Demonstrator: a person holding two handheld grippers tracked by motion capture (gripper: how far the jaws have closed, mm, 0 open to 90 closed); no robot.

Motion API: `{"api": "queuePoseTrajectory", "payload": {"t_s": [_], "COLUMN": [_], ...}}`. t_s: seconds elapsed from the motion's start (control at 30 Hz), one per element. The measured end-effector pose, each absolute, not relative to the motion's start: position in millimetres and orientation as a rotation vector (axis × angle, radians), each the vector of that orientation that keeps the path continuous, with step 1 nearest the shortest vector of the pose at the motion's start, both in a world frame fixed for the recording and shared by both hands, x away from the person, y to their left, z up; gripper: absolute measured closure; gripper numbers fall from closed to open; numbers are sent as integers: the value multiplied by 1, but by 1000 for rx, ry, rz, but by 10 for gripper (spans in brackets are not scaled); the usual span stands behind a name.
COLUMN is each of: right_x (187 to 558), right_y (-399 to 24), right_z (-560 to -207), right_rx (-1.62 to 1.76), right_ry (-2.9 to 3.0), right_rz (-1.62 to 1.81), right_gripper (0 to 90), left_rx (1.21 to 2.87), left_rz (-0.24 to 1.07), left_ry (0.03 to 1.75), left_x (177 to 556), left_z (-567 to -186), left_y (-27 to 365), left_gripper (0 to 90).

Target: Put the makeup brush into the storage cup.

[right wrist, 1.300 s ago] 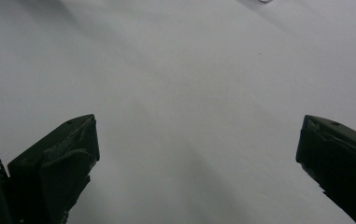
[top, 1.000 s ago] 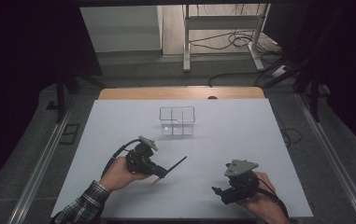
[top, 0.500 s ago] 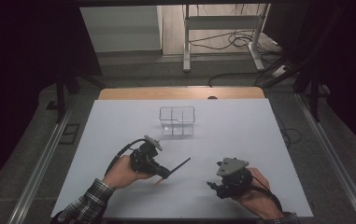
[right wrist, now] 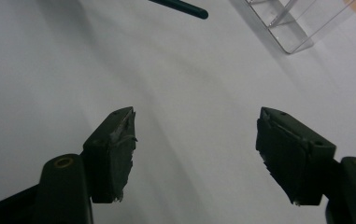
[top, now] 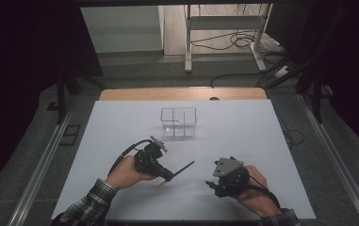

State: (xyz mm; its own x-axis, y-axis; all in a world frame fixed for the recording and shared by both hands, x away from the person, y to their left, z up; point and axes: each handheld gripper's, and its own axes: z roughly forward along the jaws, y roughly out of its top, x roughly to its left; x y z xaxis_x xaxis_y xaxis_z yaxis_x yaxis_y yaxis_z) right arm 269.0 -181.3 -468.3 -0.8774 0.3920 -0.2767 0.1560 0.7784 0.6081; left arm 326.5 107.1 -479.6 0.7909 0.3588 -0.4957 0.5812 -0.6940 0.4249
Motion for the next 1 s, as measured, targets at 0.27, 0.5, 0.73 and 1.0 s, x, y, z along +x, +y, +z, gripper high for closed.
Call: {"api": "queuePoseTrajectory", "payload": {"t_s": [0.27, 0.5, 0.73, 1.0], "right_x": [272, 273, 273, 273], "right_y": [-174, -167, -159, -151], "right_z": [-466, -466, -468, -469], "right_rx": [352, 311, 264, 217], "right_ry": [2563, 2577, 2577, 2589], "right_rz": [828, 822, 807, 803], "right_gripper": [341, 363, 378, 407], "left_rx": [2420, 2422, 2422, 2454], "left_rz": [-536, -572, -599, -618], "left_ry": [684, 692, 694, 674], "left_x": [330, 330, 330, 331], "left_z": [-480, -482, -483, -483], "left_y": [103, 99, 96, 92], "left_gripper": [833, 833, 833, 832]}}
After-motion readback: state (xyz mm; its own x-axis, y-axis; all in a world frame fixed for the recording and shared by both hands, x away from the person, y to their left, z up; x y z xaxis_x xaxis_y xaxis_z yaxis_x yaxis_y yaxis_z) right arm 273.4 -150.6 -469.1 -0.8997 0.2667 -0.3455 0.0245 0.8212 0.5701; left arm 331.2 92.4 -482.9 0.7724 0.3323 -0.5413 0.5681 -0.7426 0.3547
